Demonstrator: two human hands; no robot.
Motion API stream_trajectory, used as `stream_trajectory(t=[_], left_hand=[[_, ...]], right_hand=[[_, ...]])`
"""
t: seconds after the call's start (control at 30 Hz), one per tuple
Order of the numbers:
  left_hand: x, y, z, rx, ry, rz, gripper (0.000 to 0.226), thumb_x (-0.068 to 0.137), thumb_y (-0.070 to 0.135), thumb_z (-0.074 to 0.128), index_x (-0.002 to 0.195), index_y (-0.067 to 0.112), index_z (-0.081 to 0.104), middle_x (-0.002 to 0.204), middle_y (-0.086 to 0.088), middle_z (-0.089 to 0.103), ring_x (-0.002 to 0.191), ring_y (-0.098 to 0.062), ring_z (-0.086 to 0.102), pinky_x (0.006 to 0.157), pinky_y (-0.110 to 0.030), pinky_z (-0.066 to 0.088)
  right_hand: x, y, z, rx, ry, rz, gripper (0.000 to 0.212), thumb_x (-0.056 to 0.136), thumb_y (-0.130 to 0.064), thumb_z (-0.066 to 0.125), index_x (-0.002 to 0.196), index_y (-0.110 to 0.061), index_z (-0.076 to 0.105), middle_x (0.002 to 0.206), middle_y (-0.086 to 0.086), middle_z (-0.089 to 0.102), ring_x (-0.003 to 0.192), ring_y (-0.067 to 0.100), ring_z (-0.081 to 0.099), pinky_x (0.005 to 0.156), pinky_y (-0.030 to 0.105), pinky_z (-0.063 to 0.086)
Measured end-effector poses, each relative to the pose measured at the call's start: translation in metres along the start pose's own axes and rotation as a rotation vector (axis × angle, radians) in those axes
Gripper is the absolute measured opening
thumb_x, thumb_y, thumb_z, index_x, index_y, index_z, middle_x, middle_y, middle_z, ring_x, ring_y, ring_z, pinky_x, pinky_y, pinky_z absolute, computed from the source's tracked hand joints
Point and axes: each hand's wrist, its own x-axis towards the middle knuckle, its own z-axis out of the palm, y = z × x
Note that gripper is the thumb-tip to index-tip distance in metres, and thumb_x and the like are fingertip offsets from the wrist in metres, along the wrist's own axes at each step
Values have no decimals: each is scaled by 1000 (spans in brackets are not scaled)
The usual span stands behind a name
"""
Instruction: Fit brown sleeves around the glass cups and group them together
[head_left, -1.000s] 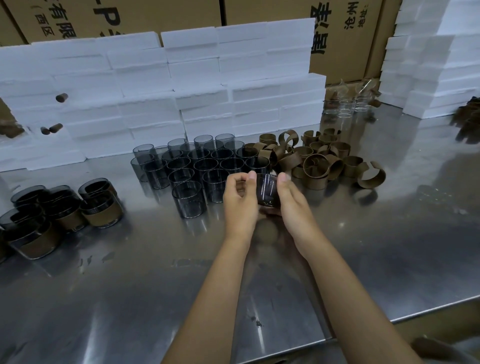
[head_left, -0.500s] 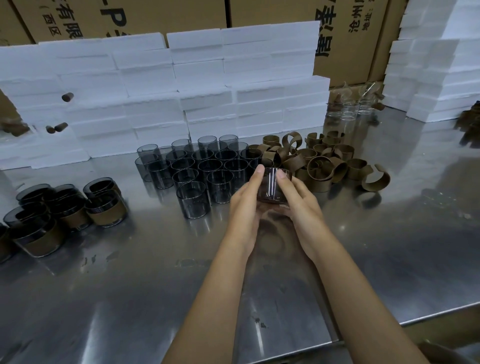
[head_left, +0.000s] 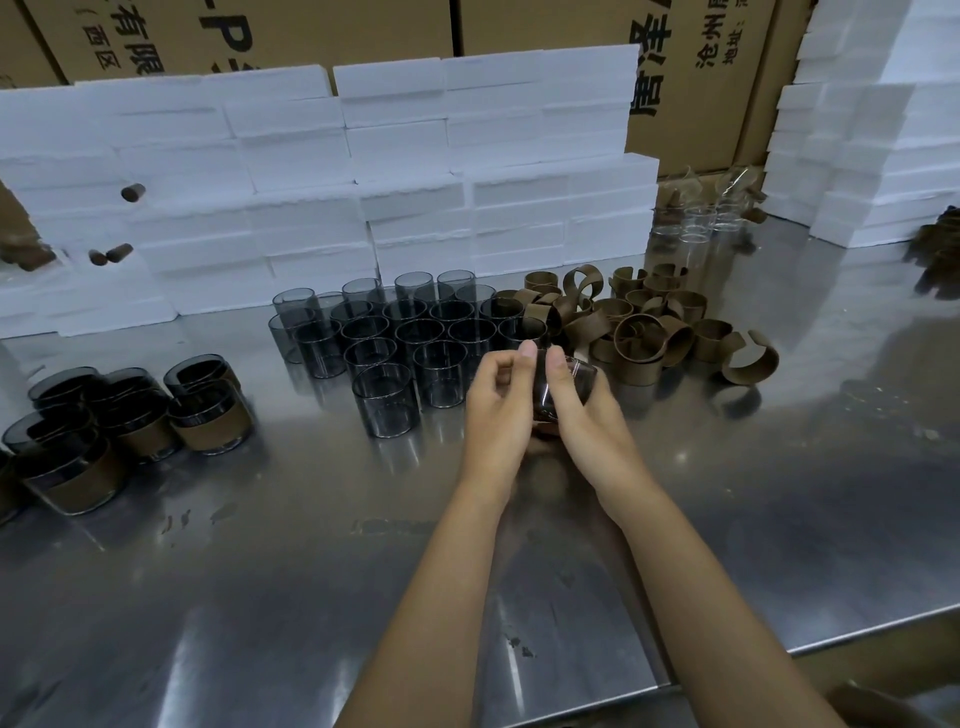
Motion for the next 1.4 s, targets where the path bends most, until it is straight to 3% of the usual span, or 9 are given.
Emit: stream_trajectory(t=[0.13,0.3,0.4,0.57,0.67,0.9,1.07,1.23,1.4], left_hand=[[-1,-1,1,-13,-44,-28,34,95,47,69,107,15,71,95,6,70,82,4,65,74,-14,52],[0,-3,0,-5,-1,-76,37,92,51,71,109,20,65,103,-5,74,87,-10,70,75,-27,55],[0,-3,-1,7,23,-65,33,93,51,69,104,20,64,103,-3,74,92,-14,70,81,-33,56],[5,-6,-5,36,100,61,18,101,33,64,93,17,63,89,7,66,74,9,59,67,-8,45],[8,-7,-8,38,152,50,16,103,30,61,94,18,63,92,5,67,85,-2,63,73,-14,49],[3,4,-7,-221,107,-211,42,101,45,61,106,4,71,111,-21,74,112,-39,69,103,-56,53],[-2,9,-1,-204,-87,-279,50,88,64,64,104,20,80,103,-4,80,103,-22,75,103,-48,55],[-3,9,-5,-213,-100,-256,46,98,54,61,106,12,80,105,-11,79,104,-30,75,88,-39,58],[0,7,-5,-216,-94,-266,45,101,49,58,105,10,80,103,-13,79,98,-28,76,87,-40,61]], right_hand=[[3,3,0,-50,-17,14,76,91,-74,39,144,-20,46,114,-20,63,101,-14,57,77,10,45],[5,9,-1,-41,-16,44,64,101,-64,37,149,-22,43,140,-3,59,129,11,55,114,37,43],[6,10,-1,-25,-19,40,57,104,-58,37,149,-24,46,142,-3,59,130,10,54,111,31,42],[7,9,-1,45,-48,57,49,110,-35,41,156,-20,41,155,4,49,140,17,49,116,44,43],[6,8,0,26,-62,54,49,110,-27,44,157,-17,40,158,5,46,143,19,47,119,47,39],[-4,-3,0,49,-86,0,45,94,-45,68,135,-26,62,122,-13,72,116,3,66,95,23,55],[-7,-7,1,24,-89,-43,39,91,-53,68,121,-28,68,104,-26,74,97,-12,67,75,3,48],[-5,-3,1,-2,-78,-6,67,89,-76,38,140,-36,58,126,-22,67,111,-18,56,93,10,42],[1,2,-2,48,-8,35,57,104,-63,27,137,-31,60,129,-6,67,123,11,62,105,36,51]])
